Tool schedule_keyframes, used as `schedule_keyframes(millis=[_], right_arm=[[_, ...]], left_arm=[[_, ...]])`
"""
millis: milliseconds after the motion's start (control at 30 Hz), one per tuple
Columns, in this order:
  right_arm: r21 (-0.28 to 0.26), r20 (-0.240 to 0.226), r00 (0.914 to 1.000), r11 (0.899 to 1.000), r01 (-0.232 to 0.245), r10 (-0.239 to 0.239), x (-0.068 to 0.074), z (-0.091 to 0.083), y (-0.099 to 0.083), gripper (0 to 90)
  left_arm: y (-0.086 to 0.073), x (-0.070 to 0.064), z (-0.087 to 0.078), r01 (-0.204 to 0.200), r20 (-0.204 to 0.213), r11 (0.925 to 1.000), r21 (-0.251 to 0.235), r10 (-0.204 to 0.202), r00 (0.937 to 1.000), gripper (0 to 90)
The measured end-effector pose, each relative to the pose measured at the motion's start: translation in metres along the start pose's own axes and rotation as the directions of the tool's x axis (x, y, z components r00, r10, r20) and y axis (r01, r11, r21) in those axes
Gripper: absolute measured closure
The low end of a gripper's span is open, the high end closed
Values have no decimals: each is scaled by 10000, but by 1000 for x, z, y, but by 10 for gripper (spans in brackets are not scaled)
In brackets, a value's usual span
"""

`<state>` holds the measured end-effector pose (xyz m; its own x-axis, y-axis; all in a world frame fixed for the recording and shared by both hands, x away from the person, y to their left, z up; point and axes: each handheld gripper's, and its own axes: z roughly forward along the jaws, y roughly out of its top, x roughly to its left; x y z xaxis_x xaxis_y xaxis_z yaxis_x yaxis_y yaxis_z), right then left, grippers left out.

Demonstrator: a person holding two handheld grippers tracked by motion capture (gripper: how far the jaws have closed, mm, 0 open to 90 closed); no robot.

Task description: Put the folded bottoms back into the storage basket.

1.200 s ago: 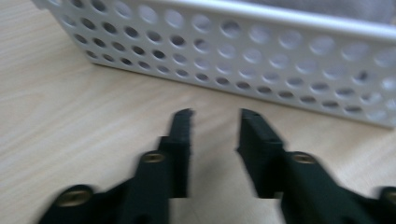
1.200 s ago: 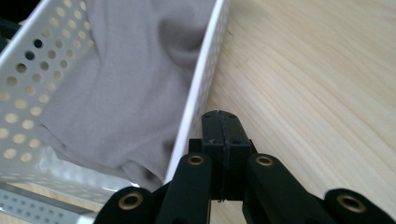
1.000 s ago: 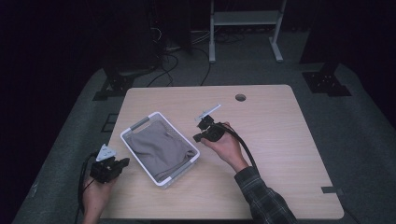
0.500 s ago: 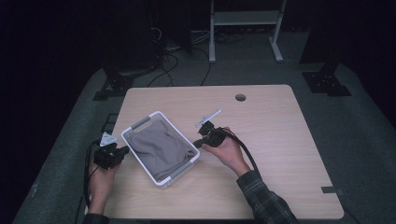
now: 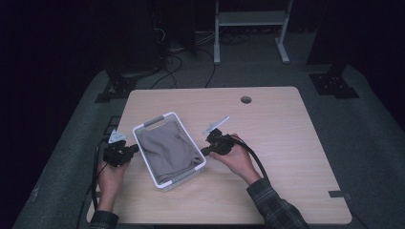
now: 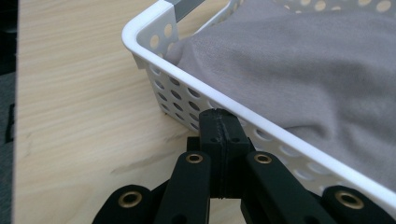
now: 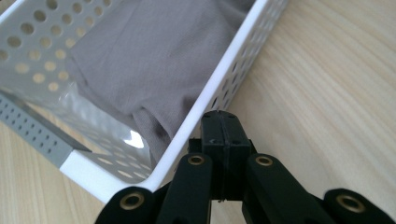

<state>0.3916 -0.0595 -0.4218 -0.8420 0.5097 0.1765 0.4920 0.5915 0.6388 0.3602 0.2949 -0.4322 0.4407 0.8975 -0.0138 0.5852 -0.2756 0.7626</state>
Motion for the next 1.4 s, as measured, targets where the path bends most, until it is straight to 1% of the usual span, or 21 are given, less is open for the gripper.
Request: schedule_keyframes(millis=[33,67,133,167,200,367,400,433,500,633,733,867,1300,1333,1367,1400], right_arm=[[-3,12,10000,10000,27,-27,1,0,-2,895],[-1,-3,10000,10000,61,-61,2,-2,-5,895],[-28,-2,10000,10000,70,-70,3,-3,-6,895],[-39,19,9999,9999,142,-142,3,-5,-9,895],[-39,19,9999,9999,142,-142,3,-5,-9,895],[-69,24,9998,9998,175,-175,5,-12,-16,895],[-89,15,9998,9998,180,-180,5,-13,-17,895],[-75,-24,9999,9998,169,-170,6,-14,-19,895],[-39,-28,9996,9996,264,-264,8,-15,-22,895],[-26,-97,9996,9996,265,-265,11,-16,-26,895],[-1,-139,9994,9995,313,-313,13,-17,-27,895],[18,-138,9990,9991,417,-417,15,-19,-29,895],[27,-129,9991,9992,406,-405,17,-19,-30,895],[-87,-71,9991,9991,422,-422,16,-20,-31,873],[-87,-71,9991,9991,422,-422,16,-20,-31,873],[-157,24,9993,9991,382,-381,15,-22,-31,842]], left_arm=[[2,-1,2,-60,-3,10000,21,60,10000,899],[5,-4,5,-94,104,9999,42,93,9999,899],[7,-6,7,-160,119,9999,45,159,9998,900],[10,-9,11,-165,280,9999,49,163,9995,900],[10,-9,11,-165,280,9999,49,163,9995,900],[16,-17,21,-231,640,9997,63,227,9977,900],[17,-19,22,-354,622,9993,103,347,9975,900],[20,-22,25,-374,675,9992,130,365,9971,900],[21,-23,26,-417,712,9990,134,407,9966,900],[25,-28,32,-565,867,9983,162,549,9947,900],[27,-30,34,-597,873,9981,174,580,9945,900],[28,-32,37,-592,987,9981,151,574,9935,900],[28,-31,36,-591,1088,9981,143,572,9924,899],[28,-29,36,-547,1109,9984,128,529,9924,890],[28,-29,35,-489,1095,9987,103,475,9929,890],[28,-27,34,-518,1057,9985,157,499,9932,874]])
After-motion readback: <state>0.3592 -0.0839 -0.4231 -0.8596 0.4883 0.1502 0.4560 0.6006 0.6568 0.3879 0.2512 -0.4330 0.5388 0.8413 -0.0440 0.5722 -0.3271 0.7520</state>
